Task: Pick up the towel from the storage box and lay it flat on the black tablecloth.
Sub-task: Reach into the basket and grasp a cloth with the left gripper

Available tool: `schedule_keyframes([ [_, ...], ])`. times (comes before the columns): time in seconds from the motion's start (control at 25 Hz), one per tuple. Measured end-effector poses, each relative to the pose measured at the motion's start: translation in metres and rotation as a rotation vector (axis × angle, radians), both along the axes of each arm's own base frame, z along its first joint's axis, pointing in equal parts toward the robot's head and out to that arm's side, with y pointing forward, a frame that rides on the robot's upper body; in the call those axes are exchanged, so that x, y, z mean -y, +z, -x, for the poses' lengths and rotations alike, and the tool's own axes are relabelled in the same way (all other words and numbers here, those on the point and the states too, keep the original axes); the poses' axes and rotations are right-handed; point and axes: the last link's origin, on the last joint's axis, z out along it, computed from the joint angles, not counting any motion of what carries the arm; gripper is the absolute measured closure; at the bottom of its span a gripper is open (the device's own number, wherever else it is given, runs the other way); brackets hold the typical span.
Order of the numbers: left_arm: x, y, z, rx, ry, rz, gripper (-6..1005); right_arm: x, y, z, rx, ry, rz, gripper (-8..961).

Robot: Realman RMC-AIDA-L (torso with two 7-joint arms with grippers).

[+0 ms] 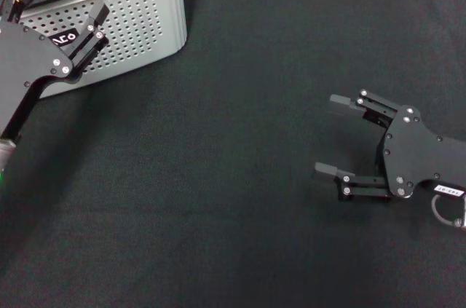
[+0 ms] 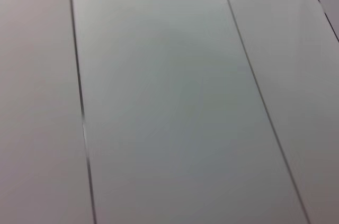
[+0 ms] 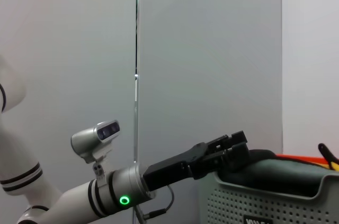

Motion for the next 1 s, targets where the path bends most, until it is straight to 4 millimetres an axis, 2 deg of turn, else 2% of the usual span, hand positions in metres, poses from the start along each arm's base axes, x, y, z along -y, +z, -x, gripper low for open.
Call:
schedule_keyframes([
  [0.44, -0.01, 0.015, 0.016, -0.059, 0.098, -0.101, 194, -0.005, 0.001, 0.001, 0.006, -0.01, -0.019, 64],
  [0.72, -0.016, 0.008, 0.021, -0.165, 0.146, -0.116, 202, -0.007, 0.001, 0.003, 0.005, -0.008, -0.028, 63],
  [1.0, -0.016, 0.004, 0.023, -0.196, 0.161, -0.118, 211, -0.008, 0.002, 0.003, 0.001, -0.008, -0.032, 63],
])
